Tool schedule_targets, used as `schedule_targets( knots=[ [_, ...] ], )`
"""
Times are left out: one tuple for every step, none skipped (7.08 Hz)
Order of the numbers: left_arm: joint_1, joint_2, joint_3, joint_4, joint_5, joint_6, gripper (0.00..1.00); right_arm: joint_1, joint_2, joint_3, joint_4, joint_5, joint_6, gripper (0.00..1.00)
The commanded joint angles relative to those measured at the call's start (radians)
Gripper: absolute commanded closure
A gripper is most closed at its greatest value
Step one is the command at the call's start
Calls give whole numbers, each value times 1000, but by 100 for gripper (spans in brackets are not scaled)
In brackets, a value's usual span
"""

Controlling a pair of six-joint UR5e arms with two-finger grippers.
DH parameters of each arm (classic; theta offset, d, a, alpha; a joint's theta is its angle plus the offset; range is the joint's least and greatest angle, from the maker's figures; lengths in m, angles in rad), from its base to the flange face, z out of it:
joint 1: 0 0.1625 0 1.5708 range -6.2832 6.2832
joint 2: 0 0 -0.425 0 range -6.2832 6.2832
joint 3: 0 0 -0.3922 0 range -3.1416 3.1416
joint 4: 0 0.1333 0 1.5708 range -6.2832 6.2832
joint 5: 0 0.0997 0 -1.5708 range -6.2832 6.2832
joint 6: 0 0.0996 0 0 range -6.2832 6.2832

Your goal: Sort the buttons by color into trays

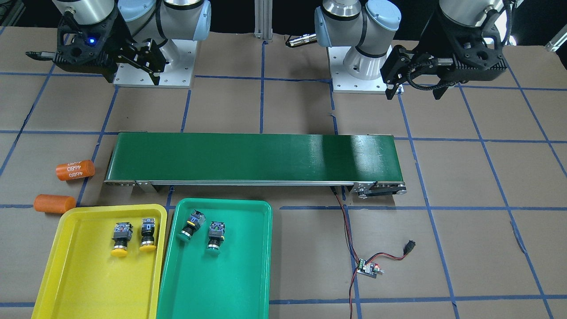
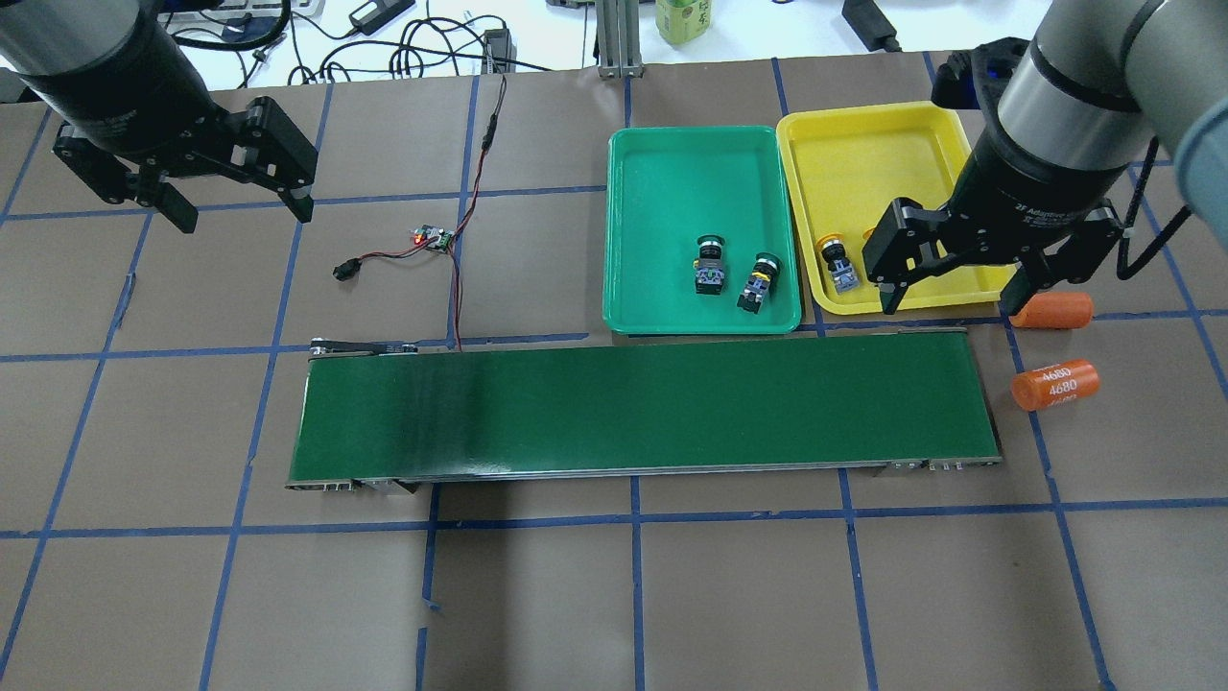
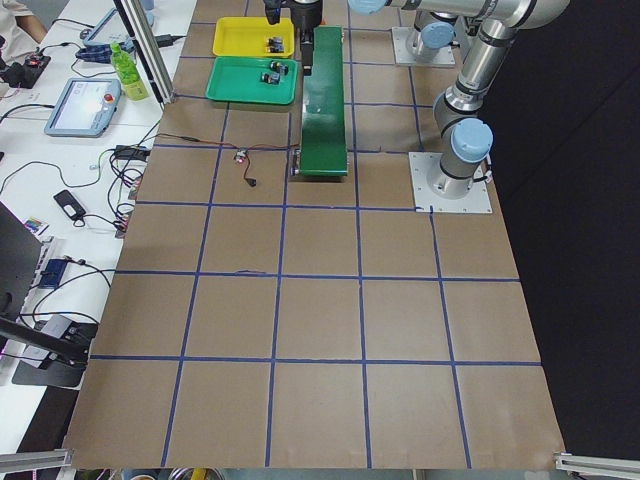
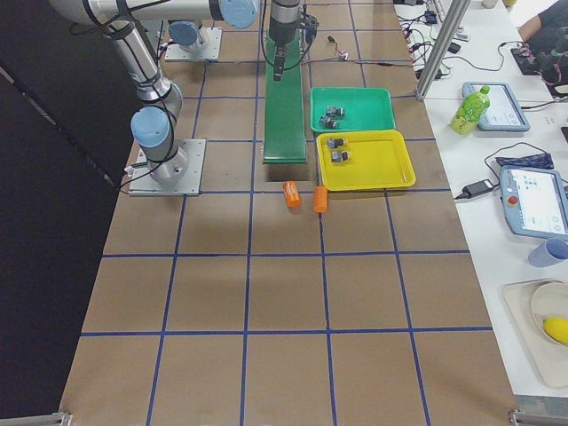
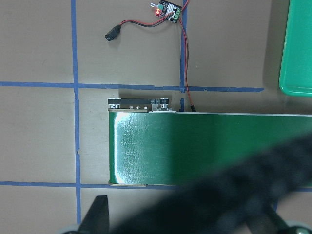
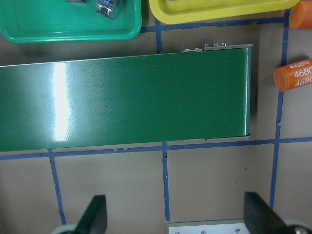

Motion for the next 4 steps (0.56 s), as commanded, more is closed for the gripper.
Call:
schedule_targets(
  knots=[
    [0, 1, -2, 0, -2, 0, 0, 0, 0, 1, 2, -6, -7, 0],
    [0, 1, -2, 0, -2, 0, 0, -2, -3, 0, 2, -4, -6, 0],
    [-1, 1, -2, 0, -2, 0, 0, -2, -3, 0, 2, -4, -1, 0],
    [-1, 1, -3, 0, 2, 0, 0, 0, -3, 0, 2, -3, 0, 0]
  ],
)
